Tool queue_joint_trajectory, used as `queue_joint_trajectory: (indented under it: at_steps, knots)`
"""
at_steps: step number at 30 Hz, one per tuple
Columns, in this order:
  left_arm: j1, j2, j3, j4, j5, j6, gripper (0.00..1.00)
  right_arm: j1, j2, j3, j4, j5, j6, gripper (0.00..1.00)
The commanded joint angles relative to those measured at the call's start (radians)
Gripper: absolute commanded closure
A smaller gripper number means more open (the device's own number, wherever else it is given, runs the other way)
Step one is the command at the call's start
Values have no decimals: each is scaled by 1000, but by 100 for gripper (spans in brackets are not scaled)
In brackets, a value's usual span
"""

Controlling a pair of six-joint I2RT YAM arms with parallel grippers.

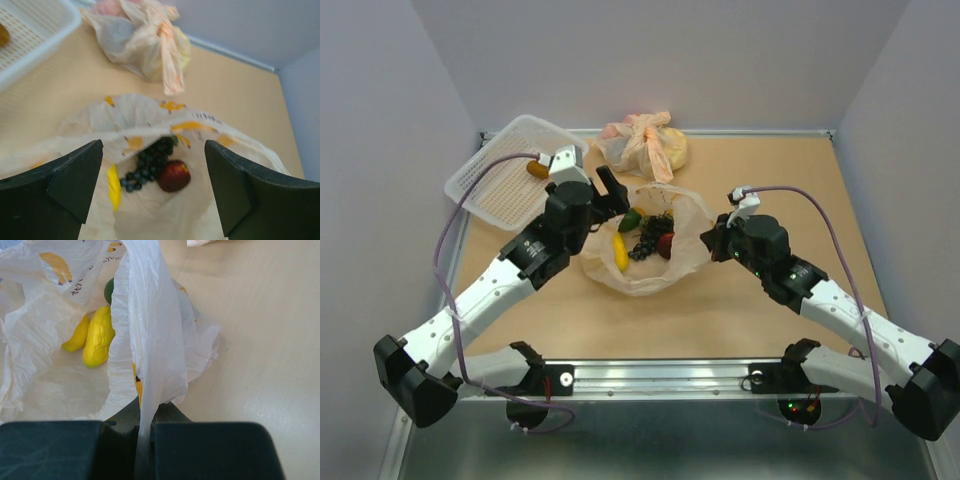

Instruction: Untie the knot of the plastic bag and take out the fruit

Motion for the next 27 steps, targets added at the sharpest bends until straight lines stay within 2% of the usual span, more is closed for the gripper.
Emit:
queue_joint_trajectory:
  at_steps: [1,5,9,14,19,27]
  knots:
    - [-183,-37,-76,-111,-86,-160,6,4,8,-23,31,9,-11,100]
    - [-329,3,-82,-104,-106,-242,7,4,25,-23,31,1,-3,100]
    - [-366,124,-50,-101,-108,-286,9,4,33,-23,31,-5,8,100]
    - [-322,204,-91,44,-154,-386,13,4,16,-35,31,-28,21,100]
    - [-189,303,-94,125,-134,-449,13,4,8,-49,31,-68,41,100]
    - [-149,541,27,191,-148,-510,12,2,-7,-61,34,-90,60,100]
